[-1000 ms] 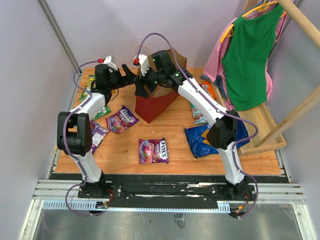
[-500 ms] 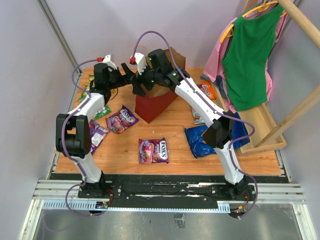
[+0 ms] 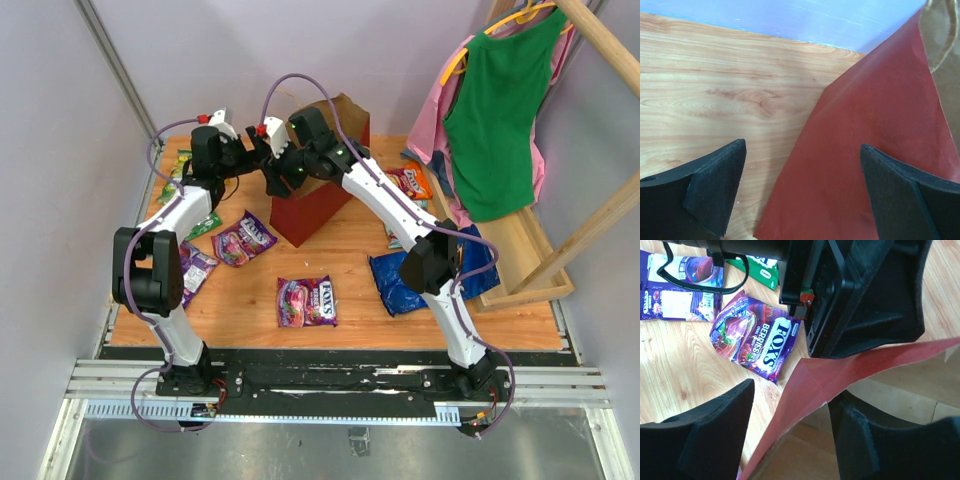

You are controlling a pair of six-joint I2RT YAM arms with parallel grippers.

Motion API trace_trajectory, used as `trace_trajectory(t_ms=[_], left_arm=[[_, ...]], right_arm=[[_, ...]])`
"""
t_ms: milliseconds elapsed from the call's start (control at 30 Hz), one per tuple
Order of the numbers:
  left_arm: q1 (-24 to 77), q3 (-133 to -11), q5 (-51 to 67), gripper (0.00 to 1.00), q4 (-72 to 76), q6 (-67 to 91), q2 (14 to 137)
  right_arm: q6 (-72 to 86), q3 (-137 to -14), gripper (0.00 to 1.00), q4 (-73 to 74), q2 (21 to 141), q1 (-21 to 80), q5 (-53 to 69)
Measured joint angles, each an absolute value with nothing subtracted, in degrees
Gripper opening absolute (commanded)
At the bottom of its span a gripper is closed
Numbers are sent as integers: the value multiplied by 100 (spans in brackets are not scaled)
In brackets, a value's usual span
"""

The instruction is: Take the snacks out of the paper bag

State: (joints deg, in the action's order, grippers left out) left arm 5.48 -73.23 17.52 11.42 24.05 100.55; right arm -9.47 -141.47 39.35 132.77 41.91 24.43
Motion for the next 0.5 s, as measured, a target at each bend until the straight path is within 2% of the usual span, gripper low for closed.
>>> trace_trajectory(t_ms=[133,267,333,467,500], left_arm=[[624,-7314,1695,100,1146,2405,10055],[733,-7223,1647,100,1188,2425,10055],[760,-7164,1632,100,1194,2445,10055],[764,-7085,1608,100,1210,2467,10055],[764,-7074,1608,100,1219,2469,10055]], right_arm=[[-895,-14191,42,3929,13277,4195,2552],[-862,-14202,39,3929,13277,4200,2731],[-845,-14202,34,3927,13277,4200,2825],[-755,-14202,35,3887,13277,4200,3041],[-740,-14202,41,3876,13277,4198,3085]])
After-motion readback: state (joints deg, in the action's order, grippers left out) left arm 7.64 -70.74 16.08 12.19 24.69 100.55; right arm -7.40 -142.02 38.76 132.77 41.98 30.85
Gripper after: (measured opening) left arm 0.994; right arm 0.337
